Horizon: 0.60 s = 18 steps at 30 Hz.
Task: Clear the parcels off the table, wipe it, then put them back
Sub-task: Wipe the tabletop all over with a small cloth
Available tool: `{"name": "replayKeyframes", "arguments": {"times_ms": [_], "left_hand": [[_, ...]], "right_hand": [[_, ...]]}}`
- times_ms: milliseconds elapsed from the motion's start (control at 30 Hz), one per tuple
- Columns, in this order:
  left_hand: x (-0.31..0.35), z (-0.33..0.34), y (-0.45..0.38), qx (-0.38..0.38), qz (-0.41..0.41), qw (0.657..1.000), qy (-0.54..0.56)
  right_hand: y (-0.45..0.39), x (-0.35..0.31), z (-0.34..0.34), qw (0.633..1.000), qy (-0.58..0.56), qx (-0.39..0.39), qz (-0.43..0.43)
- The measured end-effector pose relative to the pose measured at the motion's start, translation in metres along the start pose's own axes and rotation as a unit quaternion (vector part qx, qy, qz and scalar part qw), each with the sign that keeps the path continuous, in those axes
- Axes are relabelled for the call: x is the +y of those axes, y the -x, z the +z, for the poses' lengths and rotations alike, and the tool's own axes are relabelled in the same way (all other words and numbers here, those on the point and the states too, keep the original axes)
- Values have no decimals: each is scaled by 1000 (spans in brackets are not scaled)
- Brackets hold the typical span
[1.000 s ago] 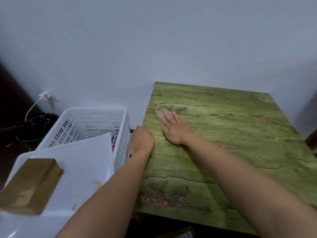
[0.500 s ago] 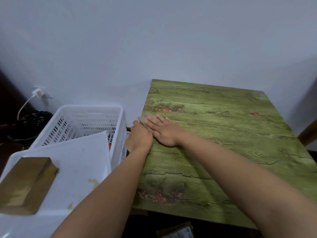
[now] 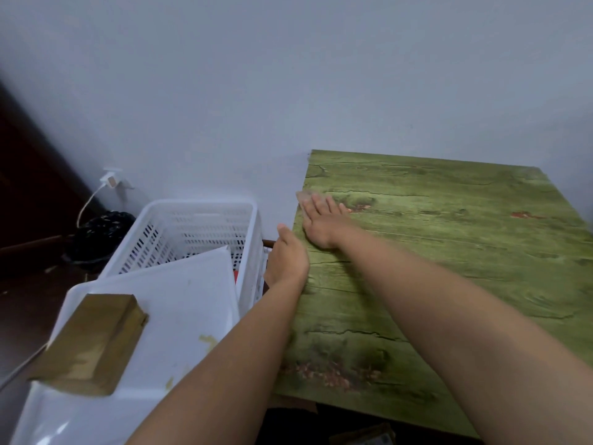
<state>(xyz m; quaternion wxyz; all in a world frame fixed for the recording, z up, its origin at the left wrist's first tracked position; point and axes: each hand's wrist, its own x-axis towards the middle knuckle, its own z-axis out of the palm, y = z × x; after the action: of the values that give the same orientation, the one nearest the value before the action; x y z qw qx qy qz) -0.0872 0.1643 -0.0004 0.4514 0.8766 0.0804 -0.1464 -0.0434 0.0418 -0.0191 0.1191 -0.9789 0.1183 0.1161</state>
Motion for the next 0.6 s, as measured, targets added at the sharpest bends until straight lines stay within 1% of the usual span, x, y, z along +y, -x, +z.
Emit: {"name": "replayKeyframes", "arguments": {"times_ms": [67, 167, 200, 233, 267, 367, 400, 433, 533, 567, 600], "left_hand": [[1, -1, -1, 1, -13, 1000, 13], [2, -1, -2, 3, -9, 1000, 28], [2, 0, -2, 2, -10, 999, 32], [2, 0, -2, 0, -13, 999, 35], [1, -1, -1, 0, -15, 999, 38], [0, -1, -1, -7, -17, 999, 47], [0, -2, -2, -8, -17, 999, 49], [0, -2, -3, -8, -20, 998, 52], [0, -3, -5, -19, -23, 998, 63], [0, -3, -5, -23, -21, 997, 67], [-1, -3, -4, -27, -20, 997, 70]], "right_hand": [[11, -7, 5, 999, 16, -10, -38], [41, -1, 11, 987, 30, -32, -156], [47, 8, 10, 983, 29, -36, -179], [48, 19, 8, 982, 30, -37, -182], [44, 29, 4, 985, 34, -36, -163], [24, 49, -8, 999, 32, -5, -36], [22, 43, -7, 999, 29, 7, -19], [23, 32, -4, 999, 31, 11, -28], [45, -4, 14, 989, 39, -11, -142], [50, -4, 16, 985, 40, -13, -168], [49, 1, 13, 984, 41, -13, -174]]}}
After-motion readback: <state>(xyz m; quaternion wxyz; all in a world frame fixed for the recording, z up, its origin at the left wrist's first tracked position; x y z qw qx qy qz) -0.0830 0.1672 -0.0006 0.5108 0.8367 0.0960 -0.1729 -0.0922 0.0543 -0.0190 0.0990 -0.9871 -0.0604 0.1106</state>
